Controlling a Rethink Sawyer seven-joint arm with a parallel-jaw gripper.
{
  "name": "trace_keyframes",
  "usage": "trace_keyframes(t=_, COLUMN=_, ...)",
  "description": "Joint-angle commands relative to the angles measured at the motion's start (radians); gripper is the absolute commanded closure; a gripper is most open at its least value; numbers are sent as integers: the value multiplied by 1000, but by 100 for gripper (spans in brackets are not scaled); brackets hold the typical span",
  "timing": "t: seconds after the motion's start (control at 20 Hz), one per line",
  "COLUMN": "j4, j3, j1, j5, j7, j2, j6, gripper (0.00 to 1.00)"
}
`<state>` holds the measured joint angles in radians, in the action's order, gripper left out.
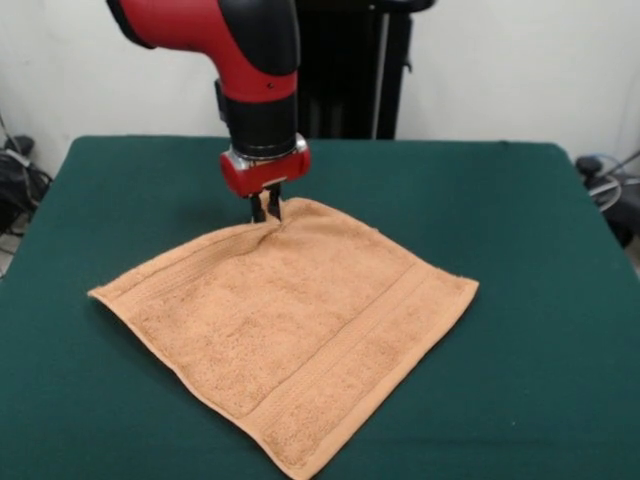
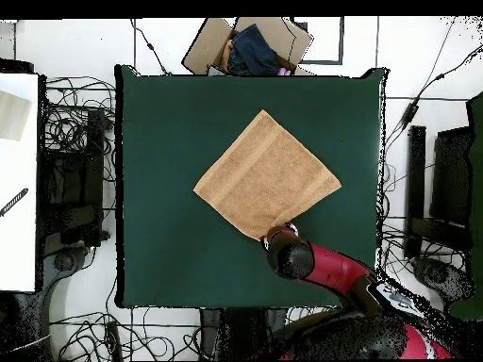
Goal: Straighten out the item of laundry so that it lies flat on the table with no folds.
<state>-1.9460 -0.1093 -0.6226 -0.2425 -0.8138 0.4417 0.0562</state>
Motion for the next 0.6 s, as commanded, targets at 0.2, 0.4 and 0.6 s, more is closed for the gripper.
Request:
trace_keyframes(t=0.2, j4=124, j3=-17, j1=39, j5=14, j7=-196, j2=-147, j6=15, gripper=0)
trace_keyframes(t=0.4, j4=115, j3=-1, j1=39, j5=8, j7=-191, j2=-139, j6=26, gripper=0)
trace_keyframes(t=0.6, j4=88, j3=14, j1=33, j5=1, j7=-197, j2=-128, j6=17, gripper=0)
